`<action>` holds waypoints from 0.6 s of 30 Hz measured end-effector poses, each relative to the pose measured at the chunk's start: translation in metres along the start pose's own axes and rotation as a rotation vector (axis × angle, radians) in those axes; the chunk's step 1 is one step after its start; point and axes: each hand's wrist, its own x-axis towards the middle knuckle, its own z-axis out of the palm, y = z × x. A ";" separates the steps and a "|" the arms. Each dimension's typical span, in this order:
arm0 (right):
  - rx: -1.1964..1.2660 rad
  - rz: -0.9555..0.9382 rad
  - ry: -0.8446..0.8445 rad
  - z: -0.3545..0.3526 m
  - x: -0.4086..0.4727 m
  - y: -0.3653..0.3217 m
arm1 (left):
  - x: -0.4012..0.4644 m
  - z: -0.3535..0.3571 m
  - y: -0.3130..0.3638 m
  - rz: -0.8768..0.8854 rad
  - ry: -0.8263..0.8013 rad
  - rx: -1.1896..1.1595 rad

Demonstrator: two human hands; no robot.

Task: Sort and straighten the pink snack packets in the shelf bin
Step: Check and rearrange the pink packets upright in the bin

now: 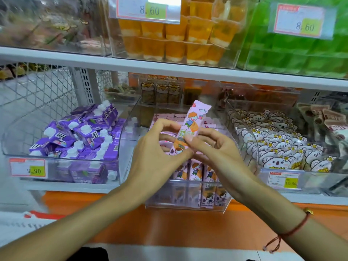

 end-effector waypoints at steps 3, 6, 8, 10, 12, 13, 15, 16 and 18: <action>0.021 -0.002 -0.076 0.000 0.000 -0.006 | 0.003 -0.005 -0.002 0.006 -0.032 -0.047; 0.035 0.015 -0.109 -0.002 0.000 -0.009 | 0.001 -0.008 -0.005 0.031 -0.120 -0.010; 0.015 -0.028 -0.066 0.001 -0.001 -0.008 | -0.001 -0.006 -0.007 0.074 -0.142 0.094; -0.021 -0.087 0.016 0.005 -0.002 -0.005 | -0.001 -0.005 -0.007 0.149 -0.108 0.219; -0.048 -0.123 0.084 0.006 -0.003 -0.003 | 0.001 -0.005 -0.006 0.207 -0.066 0.286; -0.062 -0.132 0.093 0.007 -0.004 -0.003 | 0.002 -0.006 -0.006 0.205 -0.054 0.295; -0.088 -0.140 0.071 0.009 -0.006 -0.005 | 0.002 -0.007 -0.004 0.177 -0.043 0.276; -0.102 -0.139 0.057 0.009 -0.006 -0.006 | 0.003 -0.008 -0.004 0.163 -0.044 0.255; -0.119 -0.136 0.040 0.006 -0.006 -0.010 | 0.004 -0.010 -0.002 0.112 -0.065 0.160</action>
